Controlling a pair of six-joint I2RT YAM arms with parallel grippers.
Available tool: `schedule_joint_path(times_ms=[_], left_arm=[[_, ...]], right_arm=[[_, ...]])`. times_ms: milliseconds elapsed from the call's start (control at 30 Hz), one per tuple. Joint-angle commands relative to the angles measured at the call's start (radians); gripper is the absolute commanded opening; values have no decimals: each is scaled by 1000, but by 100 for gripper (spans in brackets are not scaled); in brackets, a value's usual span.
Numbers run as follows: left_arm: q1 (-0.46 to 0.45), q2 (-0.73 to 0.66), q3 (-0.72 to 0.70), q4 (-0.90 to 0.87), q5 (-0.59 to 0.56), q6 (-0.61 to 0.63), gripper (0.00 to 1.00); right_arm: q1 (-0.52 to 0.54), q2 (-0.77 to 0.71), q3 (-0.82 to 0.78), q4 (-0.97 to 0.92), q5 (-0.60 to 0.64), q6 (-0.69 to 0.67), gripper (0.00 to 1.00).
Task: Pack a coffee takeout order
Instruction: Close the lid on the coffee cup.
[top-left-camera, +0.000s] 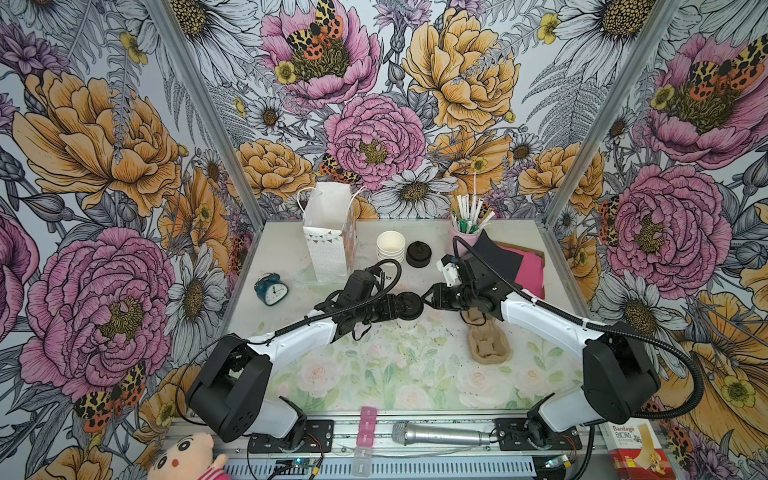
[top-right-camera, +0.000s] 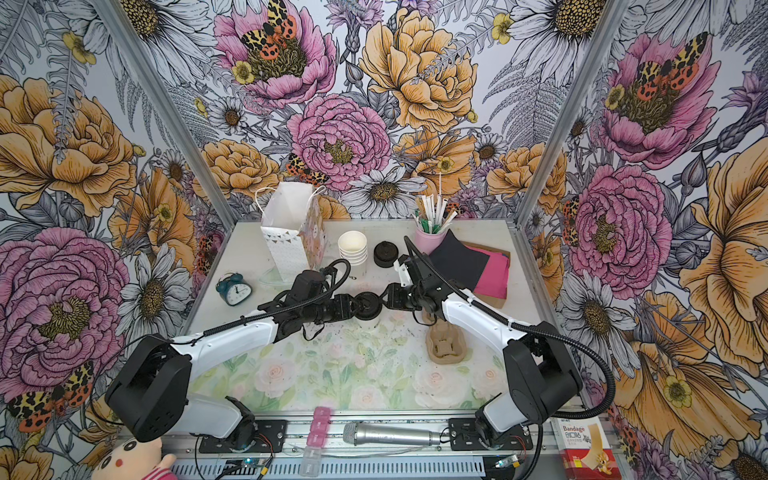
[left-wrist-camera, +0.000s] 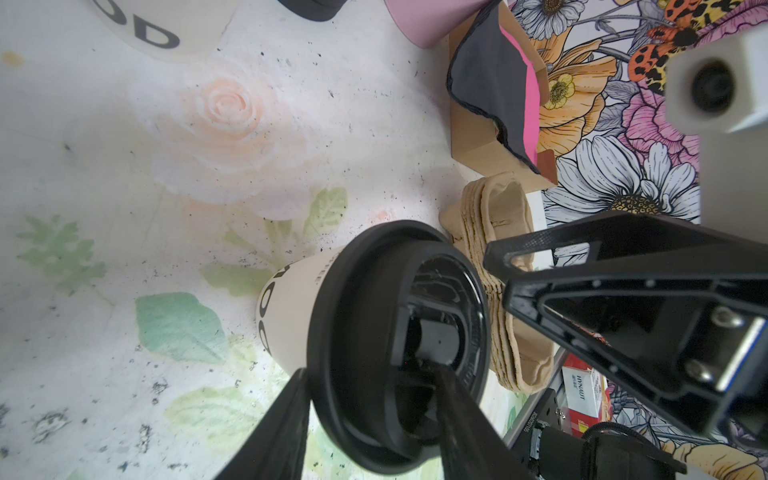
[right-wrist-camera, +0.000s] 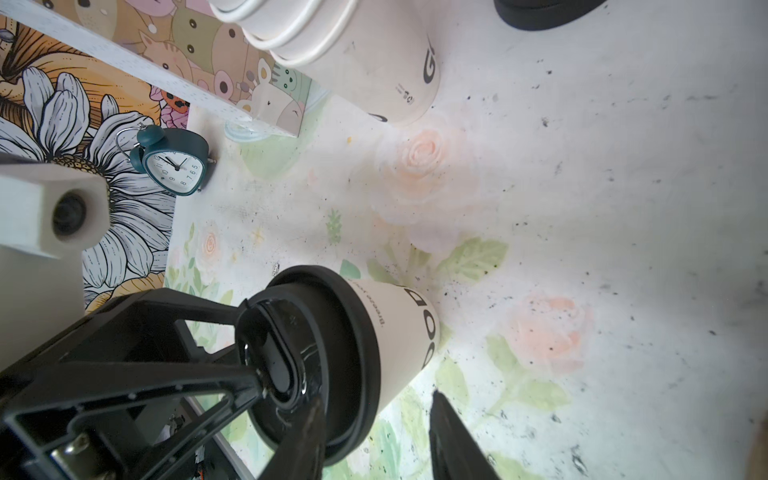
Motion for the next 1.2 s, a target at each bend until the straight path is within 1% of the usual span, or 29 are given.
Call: schedule_joint_path(times_ms=[0, 100, 500, 600, 700, 800, 900, 1167], left_arm=[[-8, 28, -29, -46, -36, -5, 49], [-8, 34, -25, -47, -34, -4, 49], [-7, 51, -17, -47, -28, -2, 49], [-7, 50, -24, -45, -31, -4, 49], [-6, 45, -35, -42, -30, -6, 50], [-6, 38, -44, -32, -25, -13, 50], [-6, 24, -41, -27, -23, -14, 50], [35, -57, -44, -10, -9, -19, 65]], right_arm=[[-2, 21, -16, 13, 4, 28, 42], [-2, 24, -33, 38, -8, 41, 42], [19, 57, -83, 40, 34, 34, 36], [21, 71, -100, 41, 63, 31, 28], [30, 101, -103, 41, 60, 17, 22], [35, 123, -93, 41, 54, -7, 19], [36, 123, -68, 39, 52, -57, 19], [31, 168, -12, 28, 3, -180, 21]])
